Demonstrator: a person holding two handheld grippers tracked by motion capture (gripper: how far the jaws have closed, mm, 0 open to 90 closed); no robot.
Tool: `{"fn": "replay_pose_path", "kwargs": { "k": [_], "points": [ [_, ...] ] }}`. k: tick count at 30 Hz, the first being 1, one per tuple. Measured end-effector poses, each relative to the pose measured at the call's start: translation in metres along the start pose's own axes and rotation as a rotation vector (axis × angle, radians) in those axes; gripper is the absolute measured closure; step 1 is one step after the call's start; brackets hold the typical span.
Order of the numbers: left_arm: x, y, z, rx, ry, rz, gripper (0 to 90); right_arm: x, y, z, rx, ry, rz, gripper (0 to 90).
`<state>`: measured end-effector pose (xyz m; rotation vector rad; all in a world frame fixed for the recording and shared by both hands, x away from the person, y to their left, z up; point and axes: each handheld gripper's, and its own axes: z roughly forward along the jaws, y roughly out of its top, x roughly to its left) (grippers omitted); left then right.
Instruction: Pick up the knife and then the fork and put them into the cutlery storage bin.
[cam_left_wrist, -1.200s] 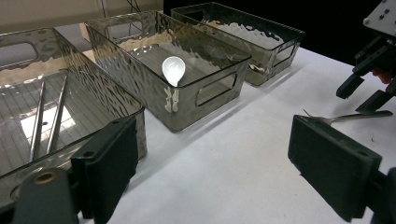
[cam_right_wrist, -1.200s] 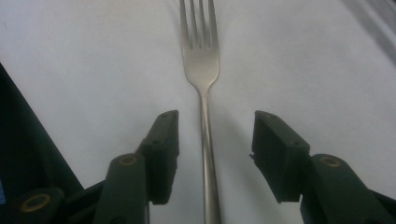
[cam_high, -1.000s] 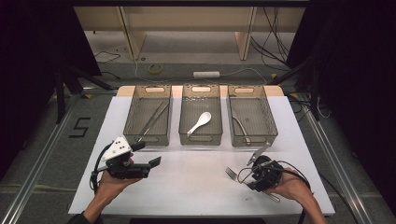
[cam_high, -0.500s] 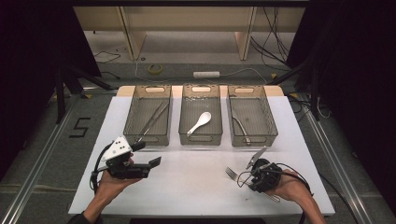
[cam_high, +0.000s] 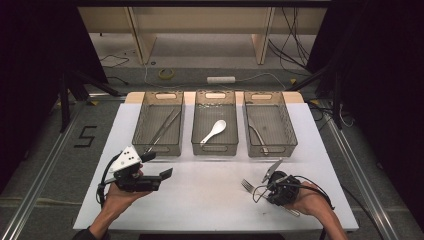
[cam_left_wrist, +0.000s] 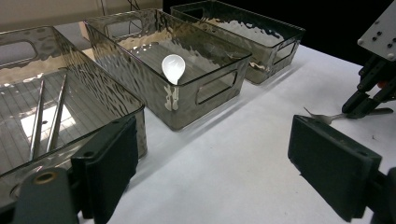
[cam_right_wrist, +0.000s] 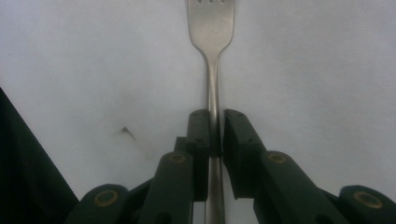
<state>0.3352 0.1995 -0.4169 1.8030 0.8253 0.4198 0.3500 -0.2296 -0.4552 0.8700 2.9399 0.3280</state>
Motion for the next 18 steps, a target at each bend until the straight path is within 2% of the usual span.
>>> {"fn": "replay_pose_path", "kwargs": {
  "k": [7, 14, 18],
  "points": [
    [0.0001, 0.0001, -0.0004, -0.003, -0.003, 0.002, 15.7, -0.0003, 0.0021, 0.0001, 0.016, 0.008, 0.004, 83.6],
    [-0.0001, 0.0001, -0.0005, -0.004, -0.002, 0.005, 15.7, 0.0, 0.0031, -0.0002, 0.022, 0.006, -0.013, 84.9],
    [-0.0001, 0.0002, -0.0007, -0.006, -0.002, 0.004, 15.7, -0.0008, 0.0027, -0.0012, 0.027, 0.001, -0.042, 85.1]
  ]
}}
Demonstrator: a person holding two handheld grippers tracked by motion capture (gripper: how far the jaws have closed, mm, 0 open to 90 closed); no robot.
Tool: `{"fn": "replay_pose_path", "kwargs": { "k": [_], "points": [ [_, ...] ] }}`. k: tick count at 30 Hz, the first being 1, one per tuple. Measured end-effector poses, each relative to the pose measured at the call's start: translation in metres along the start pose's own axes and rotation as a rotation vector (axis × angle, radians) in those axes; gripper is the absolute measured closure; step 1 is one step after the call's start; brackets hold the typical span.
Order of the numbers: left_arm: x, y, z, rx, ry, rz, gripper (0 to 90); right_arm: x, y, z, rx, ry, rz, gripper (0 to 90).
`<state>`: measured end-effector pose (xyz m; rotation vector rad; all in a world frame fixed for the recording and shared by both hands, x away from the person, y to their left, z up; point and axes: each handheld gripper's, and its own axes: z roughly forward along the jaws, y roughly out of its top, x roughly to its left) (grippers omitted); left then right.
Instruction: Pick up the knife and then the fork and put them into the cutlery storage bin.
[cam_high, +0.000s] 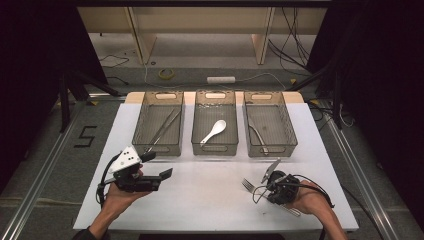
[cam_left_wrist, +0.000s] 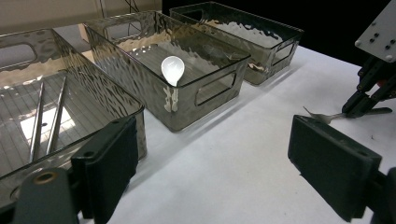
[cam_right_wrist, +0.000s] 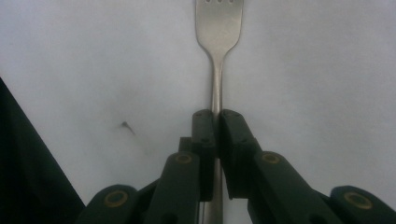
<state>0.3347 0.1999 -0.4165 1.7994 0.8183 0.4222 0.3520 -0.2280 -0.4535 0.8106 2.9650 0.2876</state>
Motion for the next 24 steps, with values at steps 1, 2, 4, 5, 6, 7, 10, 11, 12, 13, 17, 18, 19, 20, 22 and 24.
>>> {"fn": "replay_pose_path", "kwargs": {
  "k": [1, 2, 4, 5, 6, 7, 10, 11, 12, 13, 17, 18, 19, 20, 22, 24],
  "points": [
    [0.0, 0.0, 0.0, 0.001, 0.0, 0.001, 15.7, 0.0, 0.0, 0.0, 0.002, 0.002, -0.004, 85.1],
    [0.0, 0.0, 0.0, 0.001, 0.0, 0.001, 15.7, -0.001, -0.001, -0.001, -0.001, -0.001, -0.01, 85.1],
    [0.0, 0.0, 0.0, 0.002, 0.001, 0.003, 15.7, -0.001, -0.001, -0.003, -0.004, -0.004, -0.006, 85.1],
    [0.0, 0.0, 0.0, 0.001, 0.001, 0.003, 15.7, -0.001, -0.002, -0.005, -0.015, -0.012, -0.005, 85.2],
    [0.0, 0.0, 0.0, 0.001, 0.001, 0.003, 15.7, -0.001, -0.002, -0.007, -0.02, -0.013, -0.002, 85.2],
    [0.0, 0.0, 0.0, 0.001, 0.001, 0.003, 15.7, -0.002, -0.002, -0.011, -0.035, -0.016, -0.006, 85.1],
    [0.0, 0.0, 0.0, 0.001, 0.002, 0.001, 15.7, -0.003, -0.002, -0.018, -0.069, -0.023, 0.001, 85.1],
    [0.0, 0.0, 0.0, 0.0, 0.002, 0.002, 15.7, -0.004, -0.002, -0.021, -0.08, -0.026, 0.008, 85.1],
    [0.0, 0.0, 0.0, 0.0, 0.003, 0.0, 15.7, -0.005, -0.002, -0.023, -0.094, -0.028, 0.009, 85.2],
    [0.0, 0.0, 0.0, 0.0, 0.003, 0.0, 15.7, -0.006, -0.003, -0.026, -0.114, -0.029, 0.015, 85.2],
    [0.0, 0.0, 0.0, 0.0, 0.003, 0.001, 15.7, -0.01, -0.004, -0.032, -0.157, -0.035, 0.033, 85.1],
    [0.0, 0.0, 0.0, 0.0, 0.003, 0.0, 15.7, -0.011, -0.004, -0.033, -0.165, -0.037, 0.035, 85.1],
    [0.0, 0.0, 0.0, 0.0, 0.003, 0.0, 15.7, -0.011, -0.005, -0.034, -0.176, -0.039, 0.039, 85.2],
    [0.0, 0.0, 0.0, 0.0, 0.004, 0.0, 15.7, -0.012, -0.005, -0.035, -0.182, -0.034, 0.042, 85.2],
    [0.0, 0.0, 0.0, 0.0, 0.004, 0.001, 15.7, -0.014, -0.005, -0.036, -0.207, -0.032, 0.046, 85.2],
    [0.0, 0.0, 0.0, 0.0, 0.005, 0.0, 15.7, -0.016, -0.006, -0.038, -0.223, -0.035, 0.049, 85.1]
  ]
}}
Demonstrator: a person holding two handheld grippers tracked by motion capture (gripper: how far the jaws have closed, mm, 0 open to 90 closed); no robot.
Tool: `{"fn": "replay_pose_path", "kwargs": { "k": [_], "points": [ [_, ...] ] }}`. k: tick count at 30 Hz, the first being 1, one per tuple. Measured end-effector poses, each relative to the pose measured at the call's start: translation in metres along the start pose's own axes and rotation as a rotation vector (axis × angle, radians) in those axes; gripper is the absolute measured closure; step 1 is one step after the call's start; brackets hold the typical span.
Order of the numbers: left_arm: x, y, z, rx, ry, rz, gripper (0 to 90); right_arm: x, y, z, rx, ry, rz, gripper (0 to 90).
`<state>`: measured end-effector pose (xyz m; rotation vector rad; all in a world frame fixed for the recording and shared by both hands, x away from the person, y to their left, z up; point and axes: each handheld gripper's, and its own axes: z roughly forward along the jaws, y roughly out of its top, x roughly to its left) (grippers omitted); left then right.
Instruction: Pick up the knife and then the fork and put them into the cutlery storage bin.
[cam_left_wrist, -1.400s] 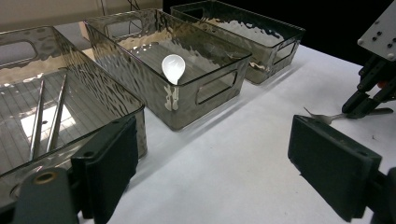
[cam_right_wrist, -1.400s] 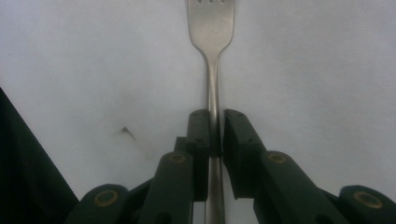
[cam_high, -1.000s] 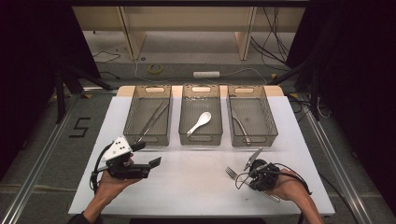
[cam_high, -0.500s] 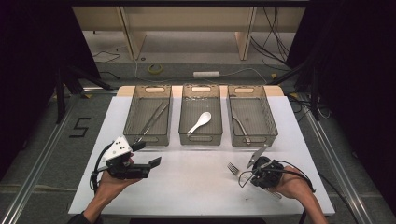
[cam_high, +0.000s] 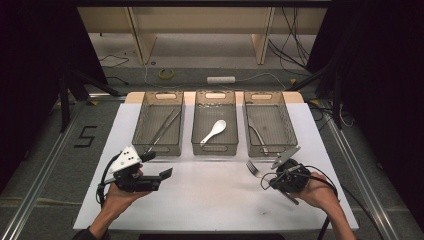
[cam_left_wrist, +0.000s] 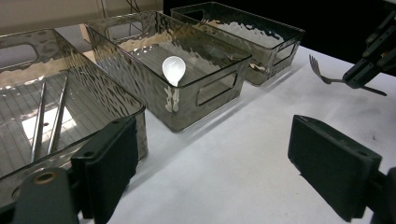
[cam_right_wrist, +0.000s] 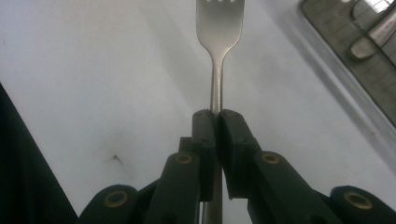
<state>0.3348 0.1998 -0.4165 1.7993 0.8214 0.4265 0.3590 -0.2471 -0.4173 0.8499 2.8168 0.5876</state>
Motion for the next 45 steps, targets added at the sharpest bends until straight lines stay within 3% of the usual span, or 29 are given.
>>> {"fn": "replay_pose_path", "kwargs": {
  "k": [12, 23, 45],
  "points": [
    [0.0, 0.0, 0.0, -0.003, 0.002, -0.003, 15.7, -0.012, 0.001, -0.009, -0.099, -0.015, 0.059, 85.2],
    [0.001, 0.0, 0.0, -0.006, 0.009, -0.009, 15.7, -0.03, 0.009, -0.012, -0.149, -0.011, 0.098, 85.2],
    [0.002, 0.0, -0.001, -0.013, 0.013, -0.014, 15.7, -0.063, 0.044, -0.036, -0.278, -0.048, 0.156, 85.2]
  ]
}}
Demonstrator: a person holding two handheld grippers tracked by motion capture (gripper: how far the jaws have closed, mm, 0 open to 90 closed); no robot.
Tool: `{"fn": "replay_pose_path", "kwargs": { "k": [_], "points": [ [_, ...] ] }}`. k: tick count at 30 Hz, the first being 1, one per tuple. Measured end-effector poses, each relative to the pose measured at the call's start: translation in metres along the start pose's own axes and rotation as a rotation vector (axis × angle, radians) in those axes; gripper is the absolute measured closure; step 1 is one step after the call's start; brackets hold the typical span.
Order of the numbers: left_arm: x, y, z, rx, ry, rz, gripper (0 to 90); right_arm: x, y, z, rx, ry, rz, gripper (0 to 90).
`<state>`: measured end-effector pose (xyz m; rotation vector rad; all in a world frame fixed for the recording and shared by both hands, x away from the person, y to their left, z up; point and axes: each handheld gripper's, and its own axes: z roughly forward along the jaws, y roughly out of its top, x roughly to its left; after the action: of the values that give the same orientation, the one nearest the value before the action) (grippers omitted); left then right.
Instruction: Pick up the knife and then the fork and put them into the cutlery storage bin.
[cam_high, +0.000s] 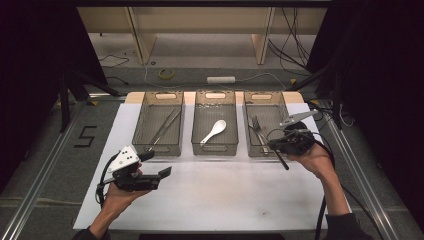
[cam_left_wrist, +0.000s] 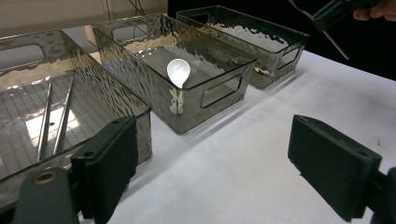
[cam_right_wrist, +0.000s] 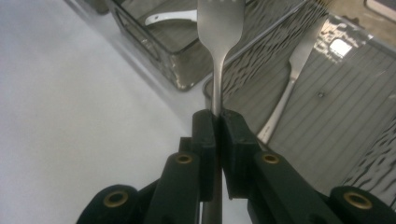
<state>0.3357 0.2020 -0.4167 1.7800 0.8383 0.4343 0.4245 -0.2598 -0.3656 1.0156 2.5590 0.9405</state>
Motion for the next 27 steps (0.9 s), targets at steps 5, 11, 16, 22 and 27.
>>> {"fn": "replay_pose_path", "kwargs": {
  "k": [5, 11, 16, 22, 27],
  "points": [
    [0.0, 0.0, 0.0, -0.001, 0.0, 0.0, 15.7, -0.006, 0.012, -0.002, -0.018, -0.011, 0.008, 85.2],
    [0.0, 0.0, 0.0, -0.001, 0.0, 0.001, 15.7, -0.012, 0.025, -0.002, -0.031, -0.02, 0.024, 85.2],
    [0.0, 0.0, 0.0, -0.003, -0.001, -0.002, 15.7, -0.019, 0.034, 0.002, -0.032, -0.032, 0.036, 85.2],
    [0.0, 0.0, 0.0, -0.006, -0.001, -0.006, 15.7, -0.029, 0.044, 0.002, -0.047, -0.042, 0.055, 85.2],
    [0.0, 0.0, 0.0, -0.004, -0.002, -0.001, 15.7, -0.037, 0.053, 0.005, -0.054, -0.055, 0.083, 85.3]
  ]
}}
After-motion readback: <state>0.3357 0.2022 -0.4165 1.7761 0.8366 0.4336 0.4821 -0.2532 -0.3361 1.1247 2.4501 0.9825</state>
